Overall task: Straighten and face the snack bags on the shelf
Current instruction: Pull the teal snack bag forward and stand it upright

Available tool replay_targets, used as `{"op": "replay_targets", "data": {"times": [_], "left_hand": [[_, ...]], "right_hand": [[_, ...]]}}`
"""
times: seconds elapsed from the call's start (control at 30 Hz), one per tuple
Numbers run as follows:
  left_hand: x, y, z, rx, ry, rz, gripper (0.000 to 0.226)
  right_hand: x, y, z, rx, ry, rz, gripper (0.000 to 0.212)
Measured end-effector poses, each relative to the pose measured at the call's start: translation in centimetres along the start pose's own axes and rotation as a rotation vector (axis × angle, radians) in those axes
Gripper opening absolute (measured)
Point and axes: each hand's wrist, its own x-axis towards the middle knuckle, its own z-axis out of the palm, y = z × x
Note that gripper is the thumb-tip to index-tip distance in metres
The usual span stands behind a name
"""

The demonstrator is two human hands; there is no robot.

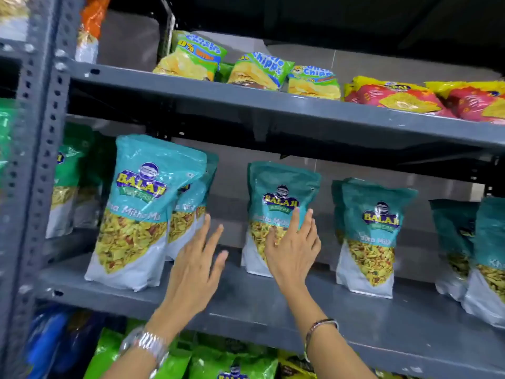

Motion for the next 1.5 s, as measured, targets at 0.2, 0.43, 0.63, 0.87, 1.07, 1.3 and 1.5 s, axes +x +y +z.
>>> {"op": "replay_targets", "data": {"times": [0.2, 0.43, 0.63, 0.87, 1.07, 1.3, 1.5], "left_hand": [[-5.2, -3.8, 0.2, 0.056, 0.032, 0.258, 0.053], [-6.1, -4.6, 0.5, 0.068, 0.054, 0.269, 0.061], [-6.3, -4.6, 1.1, 0.074, 0.072, 0.277, 0.064], [-6.3, -4.6, 0.9, 0.07, 0.08, 0.296, 0.064], [-6.5, -4.3, 0.3, 0.074, 0.067, 0.275, 0.062], [-7.0, -4.0, -0.2, 0.072, 0.007, 0.236, 0.061], [-6.9, -3.9, -0.4, 0.076, -0.013, 0.205, 0.063]], "right_hand": [[-0.2, -2.7, 4.6, 0.09, -0.179, 0.368, 0.087], [-0.1, -1.1, 7.1, 0.099, -0.255, 0.486, 0.117], [0.0, -0.9, 7.6, 0.098, -0.25, 0.48, 0.121], [0.0, -0.8, 7.6, 0.111, -0.262, 0.463, 0.122], [-0.6, -0.8, 6.5, 0.141, -0.239, 0.447, 0.121], [-1.8, -1.0, 3.7, 0.147, -0.242, 0.437, 0.118], [-3.3, -1.2, 0.9, 0.149, -0.238, 0.416, 0.118]]}}
